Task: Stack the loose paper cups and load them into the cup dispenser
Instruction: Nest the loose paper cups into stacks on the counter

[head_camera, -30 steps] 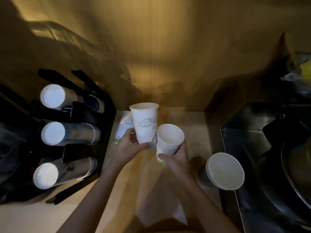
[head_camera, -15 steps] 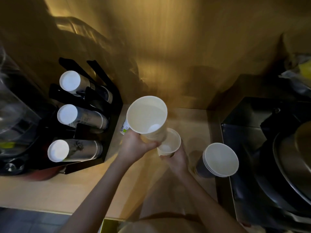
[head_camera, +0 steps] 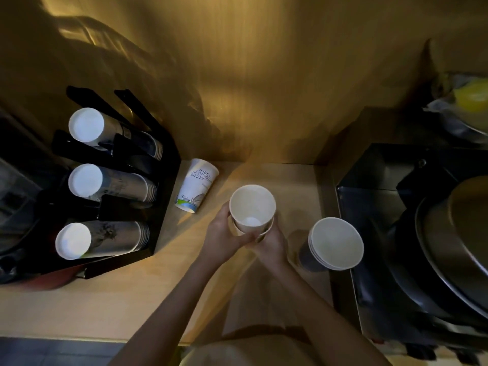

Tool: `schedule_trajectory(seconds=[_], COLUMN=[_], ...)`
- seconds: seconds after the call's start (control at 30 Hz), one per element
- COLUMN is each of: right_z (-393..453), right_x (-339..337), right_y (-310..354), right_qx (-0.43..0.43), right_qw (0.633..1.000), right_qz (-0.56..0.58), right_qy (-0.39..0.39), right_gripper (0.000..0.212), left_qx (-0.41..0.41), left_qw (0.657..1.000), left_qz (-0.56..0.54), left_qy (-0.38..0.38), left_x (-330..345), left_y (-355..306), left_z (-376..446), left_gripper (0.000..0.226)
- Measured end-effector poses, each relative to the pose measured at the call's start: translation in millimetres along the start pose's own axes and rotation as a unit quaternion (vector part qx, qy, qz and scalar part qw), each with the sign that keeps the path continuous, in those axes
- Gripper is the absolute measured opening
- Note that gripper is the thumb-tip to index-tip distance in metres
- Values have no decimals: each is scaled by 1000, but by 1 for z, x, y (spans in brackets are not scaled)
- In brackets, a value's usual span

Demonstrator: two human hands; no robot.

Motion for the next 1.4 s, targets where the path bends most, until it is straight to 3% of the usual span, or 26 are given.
schedule_trajectory(seconds=[0.1,0.2,0.27,0.33,0.4,0.47,0.53,0.63,0.77,0.9,1.23,1.4], right_z=[3,5,6,6,6,10,13,14,15,20,20,19], right_x=[3,4,1,-2,-1,10,7,7,8,9,9,10], right_y=[-1,2,9,8,13,7,9,13,12,7,7,6], right_qx=[-4,-25,-59,-33,-73,-40,-12,-15,-22,-19,-30,-27], right_qw=[1000,997,990,997,996,997,1000,999,999,1000,999,999], right_qz=[-4,-78,-129,-52,-55,-56,-20,-12,-5,-6,-10,-2], right_qy=[10,16,-6,-53,-19,22,-2,-35,-35,-25,-15,-19], right_gripper=[63,53,28,12,21,51,72,82,80,79,78,78], left_qx=[15,35,59,77,62,23,-8,-40,-149,-185,-239,-217], left_qw=[1000,997,989,980,986,995,999,986,952,948,959,973], left_qz=[5,70,137,181,147,67,30,114,243,248,150,-47], left_qy=[14,24,21,22,56,72,16,-114,-108,-74,-33,-69], left_x=[2,4,4,4,3,-3,-22,-56,-68,-63,-67,-80], left_y=[-5,-8,-8,-8,-7,-1,6,21,62,84,95,56], left_z=[-1,-1,-1,-1,0,7,20,41,67,80,84,79], left_gripper=[106,106,106,108,111,100,69,32,61,81,80,74])
Point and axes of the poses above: each hand's wrist, its own z-axis towards the middle knuckle, its own x-axis out of the palm, y = z × x, the point moved 7 cm from there along z, towards the middle knuckle, and after that the axes turned 3 degrees about -x, right-handed, at the moved point
